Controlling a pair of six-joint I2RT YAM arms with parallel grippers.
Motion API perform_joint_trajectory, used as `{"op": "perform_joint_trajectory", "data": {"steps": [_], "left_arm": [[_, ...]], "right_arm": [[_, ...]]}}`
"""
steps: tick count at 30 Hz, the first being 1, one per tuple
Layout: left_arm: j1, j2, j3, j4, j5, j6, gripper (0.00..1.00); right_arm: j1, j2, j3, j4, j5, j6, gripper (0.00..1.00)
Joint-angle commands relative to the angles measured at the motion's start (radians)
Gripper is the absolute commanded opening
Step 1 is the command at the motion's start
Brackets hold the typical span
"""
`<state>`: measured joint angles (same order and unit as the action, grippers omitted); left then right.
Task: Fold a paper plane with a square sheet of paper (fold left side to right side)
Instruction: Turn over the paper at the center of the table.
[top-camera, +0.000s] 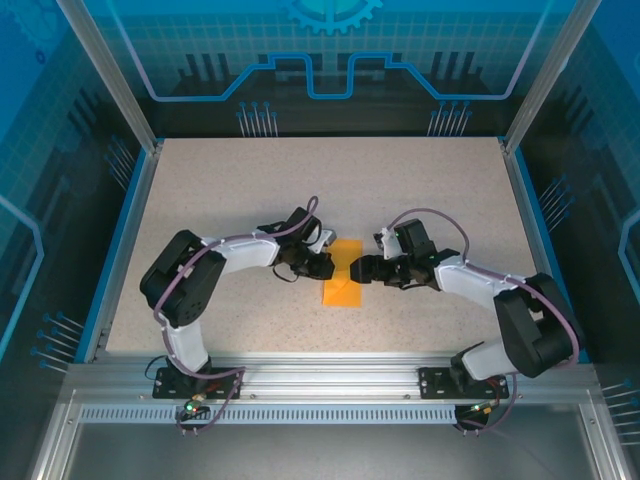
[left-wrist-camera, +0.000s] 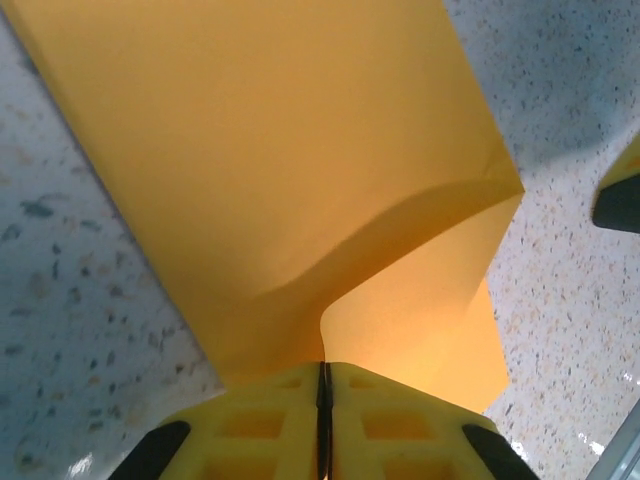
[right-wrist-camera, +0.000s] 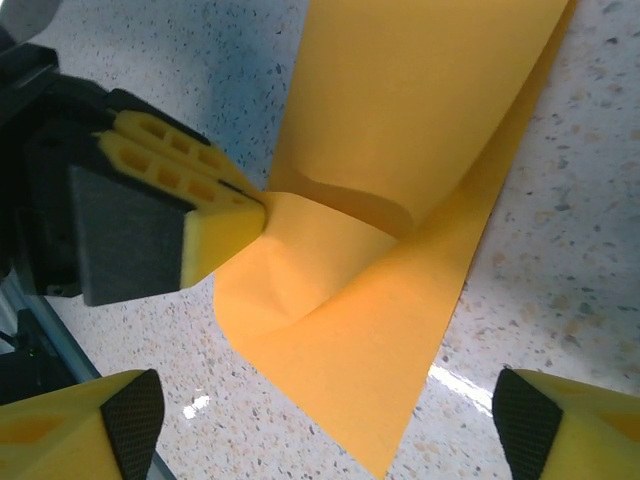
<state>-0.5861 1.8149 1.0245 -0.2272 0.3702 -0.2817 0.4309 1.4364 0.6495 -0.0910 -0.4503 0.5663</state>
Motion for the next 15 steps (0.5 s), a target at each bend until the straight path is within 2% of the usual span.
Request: {"op": "perform_joint_trajectory", "data": {"steps": [1,9,15], "left_arm": [[0.004,-0.066,-0.030,0.027,-0.018,0.000,0.13],[0.003,-0.068,-0.031,0.026,-0.021,0.001,0.15],[0.004,-0.069,-0.026,0.021,-0.035,-0.002,0.21]], "right_arm": [[0.020,0.038,0.027,0.074,-0.062,0.053,0.84],[0.052,0.127,0.074,0.119,-0.078,0.088,0.75],[0.062,0.196,0.108,0.119,-0.076,0.102,0.61]]}}
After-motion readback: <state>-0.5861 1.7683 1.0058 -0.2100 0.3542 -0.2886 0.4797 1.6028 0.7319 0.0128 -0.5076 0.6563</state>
